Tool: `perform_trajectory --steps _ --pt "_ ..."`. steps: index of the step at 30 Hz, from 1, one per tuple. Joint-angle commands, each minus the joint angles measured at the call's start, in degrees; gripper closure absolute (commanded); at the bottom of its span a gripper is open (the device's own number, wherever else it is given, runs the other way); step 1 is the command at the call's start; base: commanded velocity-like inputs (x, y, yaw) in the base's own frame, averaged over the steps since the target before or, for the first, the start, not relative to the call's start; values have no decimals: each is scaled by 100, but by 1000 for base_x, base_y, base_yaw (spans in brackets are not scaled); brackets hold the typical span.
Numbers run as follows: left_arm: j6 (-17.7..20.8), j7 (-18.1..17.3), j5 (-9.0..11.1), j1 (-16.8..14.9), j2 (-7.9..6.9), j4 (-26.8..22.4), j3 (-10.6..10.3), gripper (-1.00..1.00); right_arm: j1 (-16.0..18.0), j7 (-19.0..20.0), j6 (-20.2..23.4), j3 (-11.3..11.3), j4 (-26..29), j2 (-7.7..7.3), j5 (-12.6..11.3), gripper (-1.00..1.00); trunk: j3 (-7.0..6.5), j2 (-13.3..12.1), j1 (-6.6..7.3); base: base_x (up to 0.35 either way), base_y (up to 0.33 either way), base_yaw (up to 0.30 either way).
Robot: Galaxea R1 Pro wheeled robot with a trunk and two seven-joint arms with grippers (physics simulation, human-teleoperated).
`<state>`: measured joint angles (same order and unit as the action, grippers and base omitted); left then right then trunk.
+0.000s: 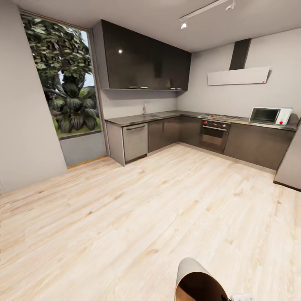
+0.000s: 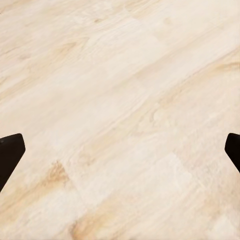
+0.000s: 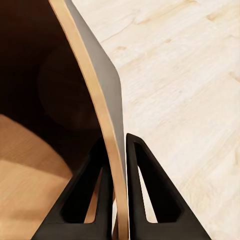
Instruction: Put the three can of soda from the living room inside the tash can in the kitchen.
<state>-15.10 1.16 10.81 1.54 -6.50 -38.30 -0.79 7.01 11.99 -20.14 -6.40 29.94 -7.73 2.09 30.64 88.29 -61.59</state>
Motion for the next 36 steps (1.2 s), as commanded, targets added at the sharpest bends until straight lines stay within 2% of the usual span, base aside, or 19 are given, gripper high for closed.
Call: perform_trajectory --steps 1,36 --pt "-1 -1 0 -2 0 1 0 -100 2 58 1 -5 10 3 -25 100 -1 0 0 -2 -5 113" --pt "-2 26 -6 1 8 6 0 -100 2 58 1 14 3 8 -16 100 -1 0 0 0 0 230"
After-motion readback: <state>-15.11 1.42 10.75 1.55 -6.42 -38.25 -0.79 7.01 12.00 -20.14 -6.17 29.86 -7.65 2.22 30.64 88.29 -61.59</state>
